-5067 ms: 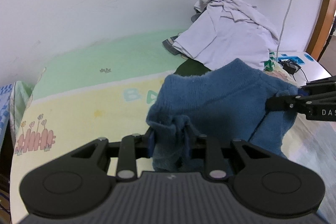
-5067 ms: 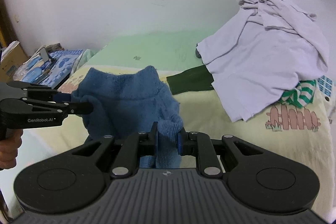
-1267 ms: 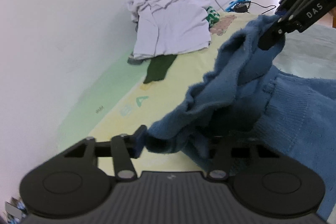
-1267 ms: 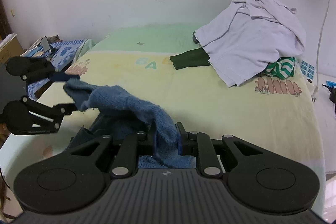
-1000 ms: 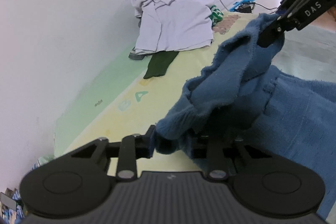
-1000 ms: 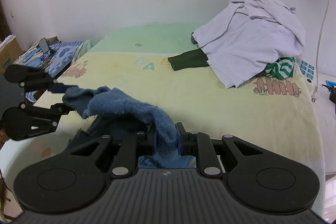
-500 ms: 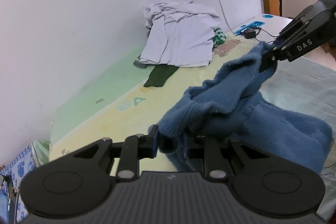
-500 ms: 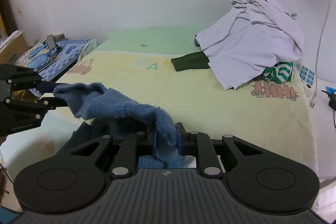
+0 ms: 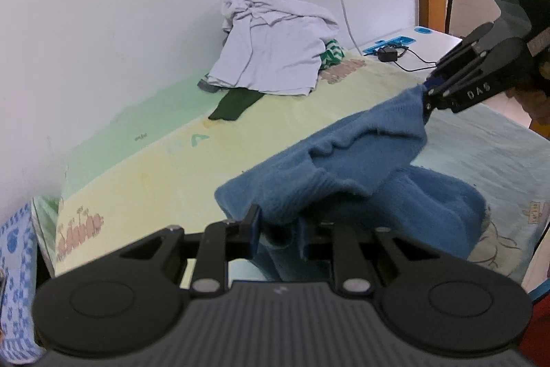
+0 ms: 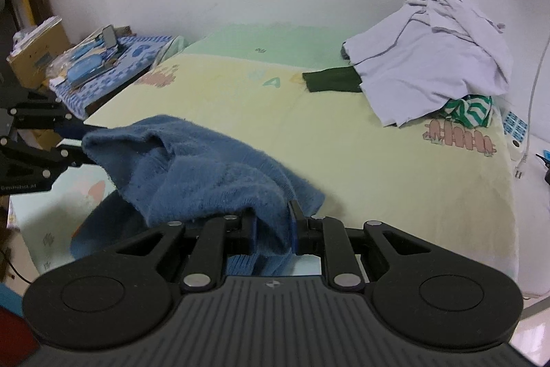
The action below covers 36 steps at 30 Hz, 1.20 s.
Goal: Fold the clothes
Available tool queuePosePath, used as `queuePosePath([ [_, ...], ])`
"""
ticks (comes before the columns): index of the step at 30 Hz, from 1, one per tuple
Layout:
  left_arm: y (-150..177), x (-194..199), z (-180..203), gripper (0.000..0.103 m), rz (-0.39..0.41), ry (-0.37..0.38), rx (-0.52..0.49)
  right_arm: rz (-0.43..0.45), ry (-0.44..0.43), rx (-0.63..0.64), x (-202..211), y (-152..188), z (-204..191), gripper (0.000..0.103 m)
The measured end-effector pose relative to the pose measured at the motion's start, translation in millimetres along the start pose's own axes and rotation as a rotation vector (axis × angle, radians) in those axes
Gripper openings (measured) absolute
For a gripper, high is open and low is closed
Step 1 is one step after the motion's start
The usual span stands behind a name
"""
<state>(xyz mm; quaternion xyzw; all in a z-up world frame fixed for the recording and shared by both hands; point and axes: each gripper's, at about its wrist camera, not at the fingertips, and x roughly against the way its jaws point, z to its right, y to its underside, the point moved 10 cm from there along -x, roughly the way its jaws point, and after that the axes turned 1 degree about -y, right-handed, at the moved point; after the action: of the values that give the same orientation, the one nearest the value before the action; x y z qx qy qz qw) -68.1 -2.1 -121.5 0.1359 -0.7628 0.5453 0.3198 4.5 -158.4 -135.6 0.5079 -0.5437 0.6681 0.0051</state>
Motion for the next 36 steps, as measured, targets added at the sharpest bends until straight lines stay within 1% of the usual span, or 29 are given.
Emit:
queuePosePath([
  [5, 8.4, 3.9, 3.1, 0.017, -0.020, 0.003, 0.033, -0.009, -0.010, 0.027, 1.7, 8.3, -7.0, 0.018],
  [8, 14.0, 0.7, 3.7, 0.017, -0.039, -0.002, 0.033, -0.016, 0.008, 0.037, -1.5, 14.0, -8.3, 0.018],
  [13, 21.9, -8.7, 10.7, 0.017, -0.058, -0.027, -0.027, -0.015, 0.050, 0.102, -8.2, 21.8, -15.3, 0.020],
  [14, 23.5, -11.0, 11.6, 0.018, -0.062, -0.036, -0.047, -0.013, 0.065, 0.129, -9.9, 23.7, -16.7, 0.022],
  [15, 25.0, -13.3, 12.4, 0.019, -0.065, -0.045, -0.067, -0.009, 0.084, 0.154, -10.9, 25.5, -17.8, 0.028],
  [16, 25.6, -14.5, 12.3, 0.022, -0.065, -0.054, -0.085, -0.003, 0.113, 0.181, -11.1, 26.8, -18.1, 0.037],
  [17, 25.8, -15.2, 11.9, 0.026, -0.062, -0.062, -0.102, 0.009, 0.140, 0.203, -10.1, 26.8, -17.9, 0.041],
  [19, 26.2, -16.6, 11.1, 0.030, -0.057, -0.079, -0.135, 0.028, 0.179, 0.262, -8.5, 26.8, -21.2, 0.043],
  [23, 26.4, -20.0, 11.7, 0.033, -0.049, -0.101, -0.210, 0.048, 0.214, 0.435, -9.5, 29.1, -40.6, 0.046],
  [25, 25.9, -22.5, 14.3, 0.034, -0.043, -0.110, -0.263, 0.058, 0.230, 0.522, -10.0, 30.1, -50.7, 0.046],
  [27, 26.0, -24.3, 16.3, 0.034, -0.044, -0.114, -0.294, 0.069, 0.247, 0.609, -10.5, 31.0, -60.9, 0.046],
  [29, 26.2, -25.9, 18.2, 0.034, -0.046, -0.116, -0.322, 0.077, 0.260, 0.653, -16.0, 29.3, -65.4, 0.046],
  [31, 26.5, -27.5, 20.1, 0.029, -0.047, -0.119, -0.349, 0.085, 0.272, 0.692, -22.1, 27.1, -69.1, 0.045],
  [32, 26.6, -28.3, 21.0, 0.025, -0.048, -0.120, -0.363, 0.087, 0.275, 0.697, -24.4, 25.7, -68.5, 0.043],
  [33, 26.7, -29.1, 22.0, 0.023, -0.049, -0.122, -0.376, 0.087, 0.277, 0.696, -26.5, 24.1, -67.0, 0.034],
  [34, 26.8, -29.9, 23.0, 0.019, -0.049, -0.123, -0.390, 0.087, 0.278, 0.692, -26.8, 22.5, -65.3, 0.017],
  [36, 27.0, -31.5, 24.9, 0.016, -0.051, -0.125, -0.417, 0.084, 0.271, 0.673, -25.5, 18.8, -61.3, 0.014],
])
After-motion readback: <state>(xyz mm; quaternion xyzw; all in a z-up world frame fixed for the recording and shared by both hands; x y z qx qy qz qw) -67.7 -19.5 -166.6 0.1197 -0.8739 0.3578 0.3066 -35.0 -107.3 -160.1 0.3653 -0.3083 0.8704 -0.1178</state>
